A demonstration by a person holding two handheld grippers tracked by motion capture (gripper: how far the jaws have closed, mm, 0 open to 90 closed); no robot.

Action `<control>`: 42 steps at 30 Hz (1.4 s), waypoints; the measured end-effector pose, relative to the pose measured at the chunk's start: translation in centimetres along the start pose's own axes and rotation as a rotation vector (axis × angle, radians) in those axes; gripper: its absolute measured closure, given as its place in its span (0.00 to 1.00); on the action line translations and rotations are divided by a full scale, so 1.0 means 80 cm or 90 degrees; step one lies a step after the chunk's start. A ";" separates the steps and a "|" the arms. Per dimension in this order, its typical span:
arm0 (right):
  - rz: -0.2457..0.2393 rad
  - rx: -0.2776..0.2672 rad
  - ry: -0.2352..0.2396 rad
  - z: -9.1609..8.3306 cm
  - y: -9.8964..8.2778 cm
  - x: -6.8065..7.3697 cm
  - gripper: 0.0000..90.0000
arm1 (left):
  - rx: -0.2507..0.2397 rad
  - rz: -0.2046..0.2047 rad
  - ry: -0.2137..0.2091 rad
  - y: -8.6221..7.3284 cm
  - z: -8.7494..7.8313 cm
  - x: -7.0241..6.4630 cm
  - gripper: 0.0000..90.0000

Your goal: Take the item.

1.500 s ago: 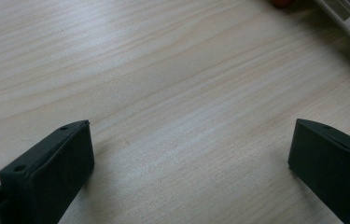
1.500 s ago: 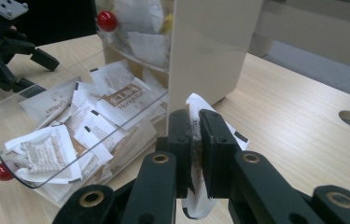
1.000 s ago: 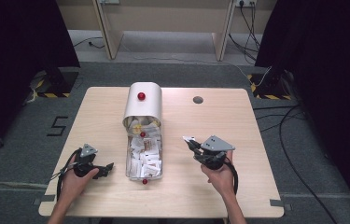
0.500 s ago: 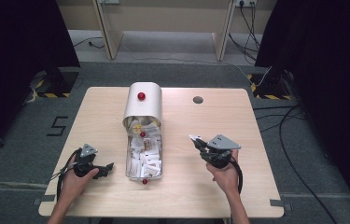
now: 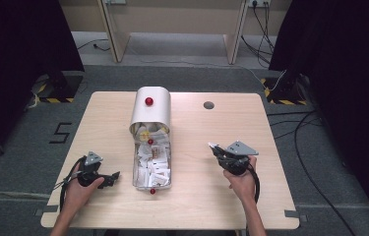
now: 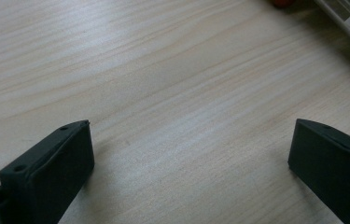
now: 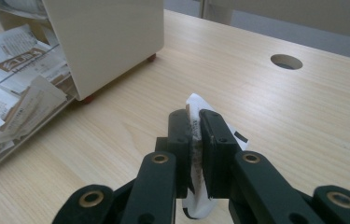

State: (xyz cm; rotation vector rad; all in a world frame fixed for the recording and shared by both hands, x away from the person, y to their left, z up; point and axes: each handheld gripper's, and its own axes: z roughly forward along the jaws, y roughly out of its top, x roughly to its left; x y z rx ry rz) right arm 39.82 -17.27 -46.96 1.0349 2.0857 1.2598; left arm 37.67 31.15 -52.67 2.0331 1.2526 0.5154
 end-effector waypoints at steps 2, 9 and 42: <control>0.001 0.003 -0.003 0.001 -0.001 -0.002 0.93 | 0.000 0.000 0.001 0.000 0.000 0.000 0.00; 0.010 0.008 -0.012 0.002 -0.006 -0.010 0.93 | 0.000 0.000 0.000 0.000 0.000 0.000 0.00; 0.043 0.047 -0.037 0.016 -0.033 -0.037 0.92 | 0.000 0.000 0.001 0.000 0.000 0.000 0.00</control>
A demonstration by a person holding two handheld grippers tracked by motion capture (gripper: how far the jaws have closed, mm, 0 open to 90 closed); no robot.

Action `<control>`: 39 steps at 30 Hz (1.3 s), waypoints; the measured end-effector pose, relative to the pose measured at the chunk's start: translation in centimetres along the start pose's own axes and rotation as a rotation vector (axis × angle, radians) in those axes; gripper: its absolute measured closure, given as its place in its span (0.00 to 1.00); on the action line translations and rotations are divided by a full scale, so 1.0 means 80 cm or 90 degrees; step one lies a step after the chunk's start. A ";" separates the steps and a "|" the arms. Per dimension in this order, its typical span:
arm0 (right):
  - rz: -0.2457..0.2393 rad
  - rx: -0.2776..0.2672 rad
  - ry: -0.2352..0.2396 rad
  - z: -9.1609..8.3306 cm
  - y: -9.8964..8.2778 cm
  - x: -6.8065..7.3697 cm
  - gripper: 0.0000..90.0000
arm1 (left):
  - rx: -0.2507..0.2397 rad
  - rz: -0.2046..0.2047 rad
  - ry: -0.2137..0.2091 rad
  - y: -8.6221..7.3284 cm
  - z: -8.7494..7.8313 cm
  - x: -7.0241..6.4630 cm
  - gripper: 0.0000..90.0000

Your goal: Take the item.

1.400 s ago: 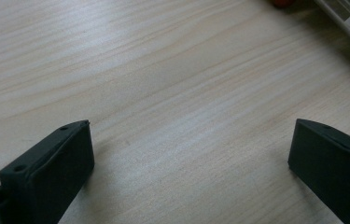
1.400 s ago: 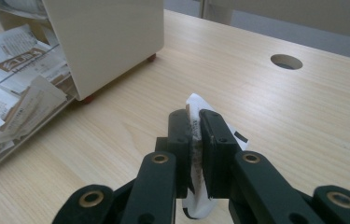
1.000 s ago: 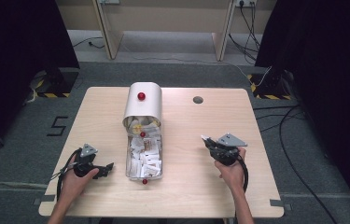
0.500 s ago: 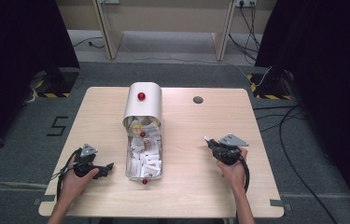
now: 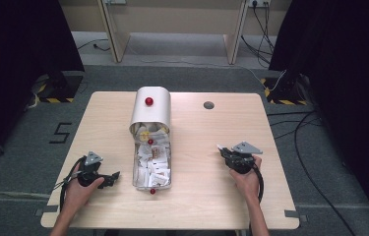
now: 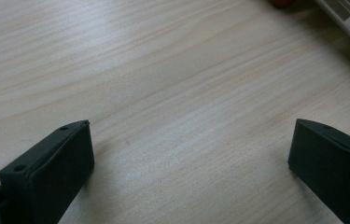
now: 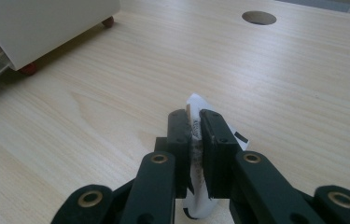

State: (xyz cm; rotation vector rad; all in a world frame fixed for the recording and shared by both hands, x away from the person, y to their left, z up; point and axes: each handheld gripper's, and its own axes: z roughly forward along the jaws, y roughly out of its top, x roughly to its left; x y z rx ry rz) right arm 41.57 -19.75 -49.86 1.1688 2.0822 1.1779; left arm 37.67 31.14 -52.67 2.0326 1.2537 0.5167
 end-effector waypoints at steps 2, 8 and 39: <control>0.000 0.001 -0.002 0.000 -0.001 -0.001 0.92 | 0.000 0.000 0.000 0.000 0.000 0.000 0.00; 0.005 0.005 -0.004 0.002 -0.003 -0.003 0.92 | 0.000 0.001 0.000 0.000 0.000 0.000 0.00; 0.048 0.016 -0.002 -0.001 -0.006 0.006 0.52 | 0.000 0.000 0.000 0.000 0.000 0.000 0.00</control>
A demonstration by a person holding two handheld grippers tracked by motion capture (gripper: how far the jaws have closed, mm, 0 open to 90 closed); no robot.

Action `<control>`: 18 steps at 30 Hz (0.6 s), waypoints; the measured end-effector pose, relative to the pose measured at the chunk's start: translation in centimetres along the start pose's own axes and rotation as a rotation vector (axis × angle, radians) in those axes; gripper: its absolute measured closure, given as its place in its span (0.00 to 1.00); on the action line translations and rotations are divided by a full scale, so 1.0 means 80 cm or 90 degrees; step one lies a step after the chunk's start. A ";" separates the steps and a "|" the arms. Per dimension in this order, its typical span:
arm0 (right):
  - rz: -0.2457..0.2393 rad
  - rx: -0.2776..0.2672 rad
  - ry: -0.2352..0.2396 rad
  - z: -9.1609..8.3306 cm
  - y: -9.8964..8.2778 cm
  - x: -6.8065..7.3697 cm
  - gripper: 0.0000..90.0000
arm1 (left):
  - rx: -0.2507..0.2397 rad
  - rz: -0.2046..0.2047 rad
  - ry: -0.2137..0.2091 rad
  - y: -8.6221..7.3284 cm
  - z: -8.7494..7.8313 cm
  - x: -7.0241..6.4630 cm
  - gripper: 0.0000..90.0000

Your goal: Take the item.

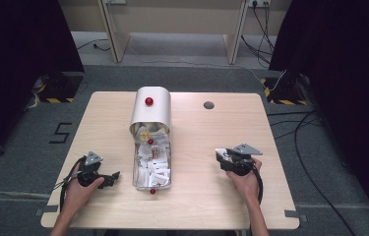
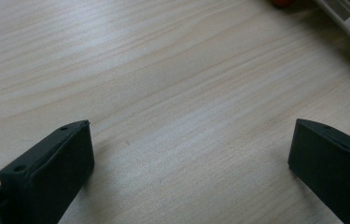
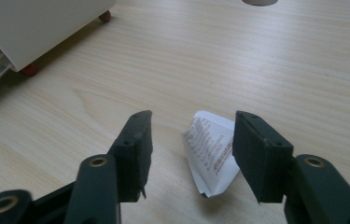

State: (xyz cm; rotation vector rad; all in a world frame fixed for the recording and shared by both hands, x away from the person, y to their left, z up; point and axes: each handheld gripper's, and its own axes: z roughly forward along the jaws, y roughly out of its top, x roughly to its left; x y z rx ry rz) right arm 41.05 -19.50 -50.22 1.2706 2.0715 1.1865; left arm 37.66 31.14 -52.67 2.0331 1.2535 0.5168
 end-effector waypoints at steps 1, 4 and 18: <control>0.000 -0.002 -0.002 -0.003 0.000 0.001 0.51 | 0.000 0.000 0.000 0.000 0.000 0.000 0.00; 0.002 -0.009 -0.008 -0.012 -0.001 0.003 0.48 | 0.000 0.000 0.000 0.000 0.000 0.000 0.00; 0.006 0.006 -0.018 -0.040 -0.018 0.002 0.43 | 0.000 -0.001 -0.001 0.000 0.000 0.000 0.00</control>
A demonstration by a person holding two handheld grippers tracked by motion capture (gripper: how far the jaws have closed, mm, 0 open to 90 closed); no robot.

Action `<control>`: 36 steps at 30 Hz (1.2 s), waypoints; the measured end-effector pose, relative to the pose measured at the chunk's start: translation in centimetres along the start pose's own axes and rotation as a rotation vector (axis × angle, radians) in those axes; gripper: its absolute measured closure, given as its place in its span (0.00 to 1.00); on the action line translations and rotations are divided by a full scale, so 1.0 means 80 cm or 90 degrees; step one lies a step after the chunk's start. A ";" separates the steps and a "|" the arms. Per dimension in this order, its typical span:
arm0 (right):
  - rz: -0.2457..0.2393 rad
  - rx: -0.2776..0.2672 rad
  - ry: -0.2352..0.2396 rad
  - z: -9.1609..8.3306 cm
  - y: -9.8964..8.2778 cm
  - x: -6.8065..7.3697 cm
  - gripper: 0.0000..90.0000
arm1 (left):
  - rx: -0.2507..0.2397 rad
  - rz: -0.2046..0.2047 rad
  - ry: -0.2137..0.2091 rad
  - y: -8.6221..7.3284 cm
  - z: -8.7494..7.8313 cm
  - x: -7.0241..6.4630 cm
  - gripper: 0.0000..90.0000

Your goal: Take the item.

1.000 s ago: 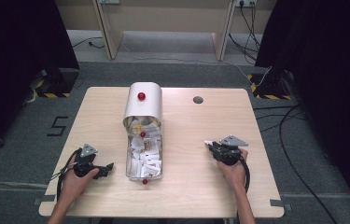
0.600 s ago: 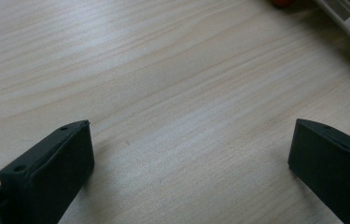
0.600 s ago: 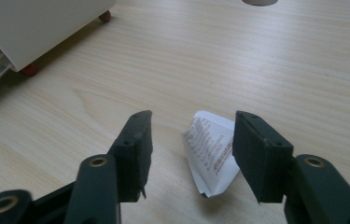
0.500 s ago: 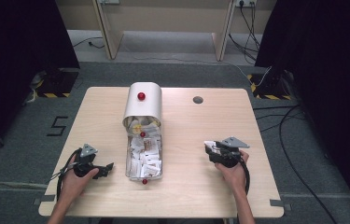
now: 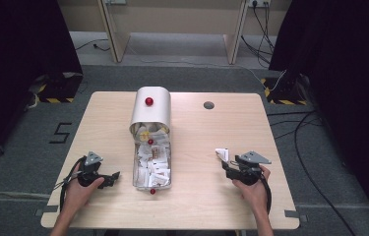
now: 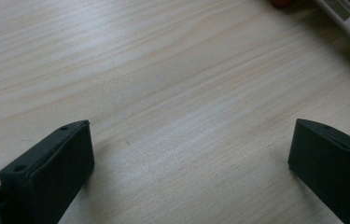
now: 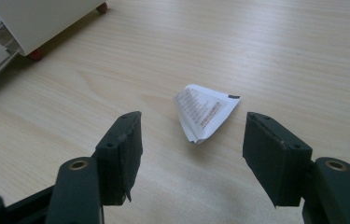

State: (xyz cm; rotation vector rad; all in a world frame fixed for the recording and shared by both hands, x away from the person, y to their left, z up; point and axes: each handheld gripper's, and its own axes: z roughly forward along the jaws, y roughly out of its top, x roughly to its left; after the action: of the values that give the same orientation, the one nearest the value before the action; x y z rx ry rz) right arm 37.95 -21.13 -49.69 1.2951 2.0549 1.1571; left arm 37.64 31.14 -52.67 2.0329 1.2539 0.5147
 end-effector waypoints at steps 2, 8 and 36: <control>-0.001 0.001 -0.002 -0.002 -0.001 0.001 0.42 | 0.000 0.000 0.000 0.000 0.000 0.000 0.00; -0.004 0.002 0.001 -0.012 -0.006 0.004 0.42 | 0.000 0.000 0.000 0.000 0.000 0.000 0.00; -0.036 0.008 0.020 -0.030 -0.028 0.031 0.41 | 0.000 0.001 0.000 0.000 0.000 0.000 0.00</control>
State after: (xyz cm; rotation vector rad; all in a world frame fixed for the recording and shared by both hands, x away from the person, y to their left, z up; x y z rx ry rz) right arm 33.93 -20.40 -50.08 1.2239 2.1114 1.1485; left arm 37.66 31.14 -52.67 2.0331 1.2529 0.5157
